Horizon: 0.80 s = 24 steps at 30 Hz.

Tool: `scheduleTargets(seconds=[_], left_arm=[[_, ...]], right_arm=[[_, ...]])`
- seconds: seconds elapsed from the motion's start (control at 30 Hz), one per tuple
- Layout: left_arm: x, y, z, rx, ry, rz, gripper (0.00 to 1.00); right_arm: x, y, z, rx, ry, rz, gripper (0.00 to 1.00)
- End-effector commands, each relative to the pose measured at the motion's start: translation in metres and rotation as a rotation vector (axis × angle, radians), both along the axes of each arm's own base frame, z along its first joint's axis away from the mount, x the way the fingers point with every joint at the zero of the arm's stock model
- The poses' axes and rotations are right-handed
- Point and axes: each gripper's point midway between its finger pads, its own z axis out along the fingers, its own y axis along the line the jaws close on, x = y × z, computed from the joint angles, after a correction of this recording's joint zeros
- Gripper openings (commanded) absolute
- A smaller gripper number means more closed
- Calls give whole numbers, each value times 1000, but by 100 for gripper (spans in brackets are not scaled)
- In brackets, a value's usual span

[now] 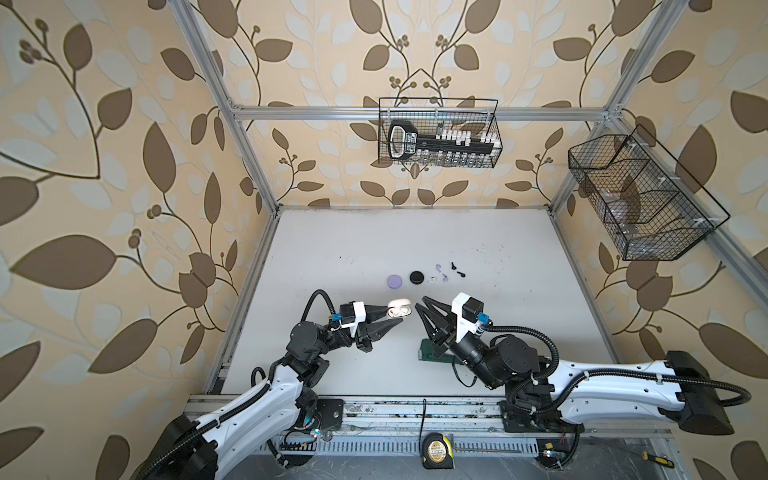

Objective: Insert the wireless bluetooth earbuds into the charging case
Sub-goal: 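Raise the right gripper and move it over the second cream earbud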

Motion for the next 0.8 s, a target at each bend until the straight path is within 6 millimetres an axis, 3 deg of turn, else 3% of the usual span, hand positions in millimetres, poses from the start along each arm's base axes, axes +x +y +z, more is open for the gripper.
scheduleTargets(seconds=[0.0,0.13,0.37,0.5,0.57,0.77], left_arm=[[7,6,20,-40,-48,75,0],[28,12,12,-45,9,185,0],[61,17,-2,-5,80,319,0],[70,20,1,-6,99,328,0],[77,26,10,-28,125,343,0],[84,45,24,-57,192,394,0]], right_arm=[[33,-36,-8,2,67,-147,30],[84,-70,-38,-7,228,-246,34],[167,-113,-123,-73,551,-396,39],[205,-117,-159,-73,706,-419,39],[223,-115,-164,-35,768,-430,38],[237,-98,-176,122,920,-405,37]])
